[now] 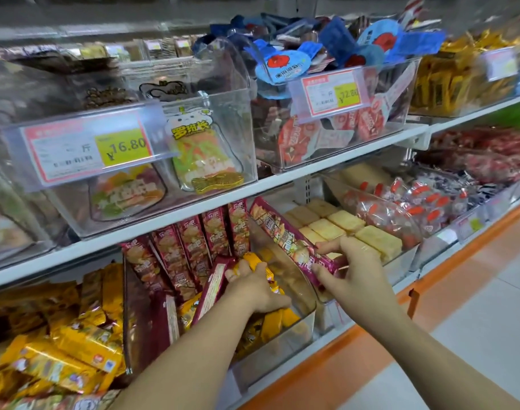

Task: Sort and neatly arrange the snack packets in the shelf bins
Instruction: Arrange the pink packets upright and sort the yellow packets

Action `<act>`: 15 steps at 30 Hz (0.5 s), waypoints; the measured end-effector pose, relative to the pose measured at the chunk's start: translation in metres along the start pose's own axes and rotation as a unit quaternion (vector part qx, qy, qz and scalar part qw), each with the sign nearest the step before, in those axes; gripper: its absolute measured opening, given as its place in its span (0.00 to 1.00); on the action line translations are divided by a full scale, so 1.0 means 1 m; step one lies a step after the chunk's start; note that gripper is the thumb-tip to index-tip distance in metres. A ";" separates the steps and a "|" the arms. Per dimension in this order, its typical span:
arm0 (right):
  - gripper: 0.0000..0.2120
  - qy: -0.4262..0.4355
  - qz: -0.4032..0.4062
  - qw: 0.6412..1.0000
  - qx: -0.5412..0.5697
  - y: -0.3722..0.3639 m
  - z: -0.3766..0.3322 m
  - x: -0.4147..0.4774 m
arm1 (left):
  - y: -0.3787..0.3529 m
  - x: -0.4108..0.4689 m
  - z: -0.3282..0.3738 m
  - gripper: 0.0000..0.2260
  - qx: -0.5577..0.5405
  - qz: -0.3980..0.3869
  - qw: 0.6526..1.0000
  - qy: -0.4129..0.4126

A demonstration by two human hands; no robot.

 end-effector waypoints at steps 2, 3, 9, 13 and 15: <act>0.08 -0.010 -0.005 1.000 0.014 -0.001 0.001 0.000 | 0.002 0.002 -0.002 0.44 -0.007 -0.010 1.000 -0.006; 0.08 -0.012 -0.005 1.000 0.017 -0.001 0.001 0.000 | 0.002 0.002 -0.004 0.43 -0.022 -0.018 1.000 -0.011; 0.08 -0.024 -0.011 1.000 0.015 -0.002 0.001 -0.003 | 0.009 0.004 -0.009 0.28 -0.036 -0.043 0.996 -0.065; 0.10 -0.025 -0.014 0.999 0.016 -0.004 0.000 -0.004 | 0.008 0.000 -0.008 0.23 0.028 -0.095 0.992 -0.071; 0.11 -0.023 -0.014 1.000 0.014 -0.004 -0.001 -0.004 | 0.006 0.000 -0.005 0.26 0.060 -0.103 0.990 -0.077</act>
Point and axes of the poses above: each hand's wrist, its own x-axis towards the middle knuckle, its own y-axis out of the back of the hand, z = x × y, the point moved 7 cm from there along x, towards the middle knuckle, and after that the axes turned 5 degrees about z, right-handed, at the moved point
